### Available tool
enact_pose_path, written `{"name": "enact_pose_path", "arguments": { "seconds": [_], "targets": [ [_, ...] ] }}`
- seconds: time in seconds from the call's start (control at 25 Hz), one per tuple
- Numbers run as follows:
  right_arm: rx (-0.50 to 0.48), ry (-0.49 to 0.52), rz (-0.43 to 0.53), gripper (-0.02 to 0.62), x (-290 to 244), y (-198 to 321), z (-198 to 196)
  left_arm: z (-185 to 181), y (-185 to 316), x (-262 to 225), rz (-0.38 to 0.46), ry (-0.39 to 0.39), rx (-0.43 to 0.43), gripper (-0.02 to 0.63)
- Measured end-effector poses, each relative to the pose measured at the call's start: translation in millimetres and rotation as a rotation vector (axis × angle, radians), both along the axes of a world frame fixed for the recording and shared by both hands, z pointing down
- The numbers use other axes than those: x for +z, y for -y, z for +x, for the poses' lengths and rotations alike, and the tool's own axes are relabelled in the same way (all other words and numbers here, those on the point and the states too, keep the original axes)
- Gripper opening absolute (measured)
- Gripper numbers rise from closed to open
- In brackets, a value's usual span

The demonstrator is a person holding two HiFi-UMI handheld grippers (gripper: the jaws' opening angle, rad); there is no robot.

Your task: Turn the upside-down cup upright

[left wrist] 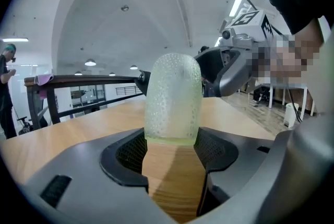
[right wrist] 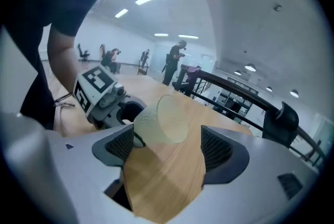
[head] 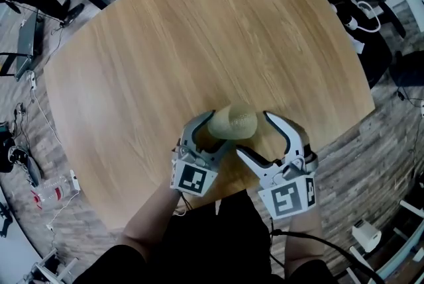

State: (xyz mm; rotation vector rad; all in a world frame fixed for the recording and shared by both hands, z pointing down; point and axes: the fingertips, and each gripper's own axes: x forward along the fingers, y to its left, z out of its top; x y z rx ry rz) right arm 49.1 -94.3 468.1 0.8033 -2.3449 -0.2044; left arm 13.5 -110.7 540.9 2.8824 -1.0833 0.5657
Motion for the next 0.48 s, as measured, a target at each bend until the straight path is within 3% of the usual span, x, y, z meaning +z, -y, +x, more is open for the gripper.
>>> {"name": "enact_pose_path", "arguments": {
  "seconds": [0.08, 0.24, 0.32, 0.4, 0.48],
  "targets": [
    [-0.035, 0.003, 0.012, 0.397, -5, -1, -3, -2, -1, 5, -0.015, 0.019, -0.006, 0.290],
    [-0.018, 0.216, -0.019, 0.396, -30, -2, -16, -3, -2, 7, -0.014, 0.040, -0.009, 0.290],
    [-0.012, 0.245, -0.024, 0.396, -36, -2, -19, -1, -4, 8, -0.009, 0.057, -0.008, 0.290],
    [-0.061, 0.116, 0.001, 0.396, -32, -2, -20, 1, -4, 9, -0.001, 0.080, -0.004, 0.290],
    [-0.154, -0.103, 0.020, 0.396, -20, -4, -17, 1, -4, 9, -0.005, 0.090, 0.001, 0.290]
  ]
}}
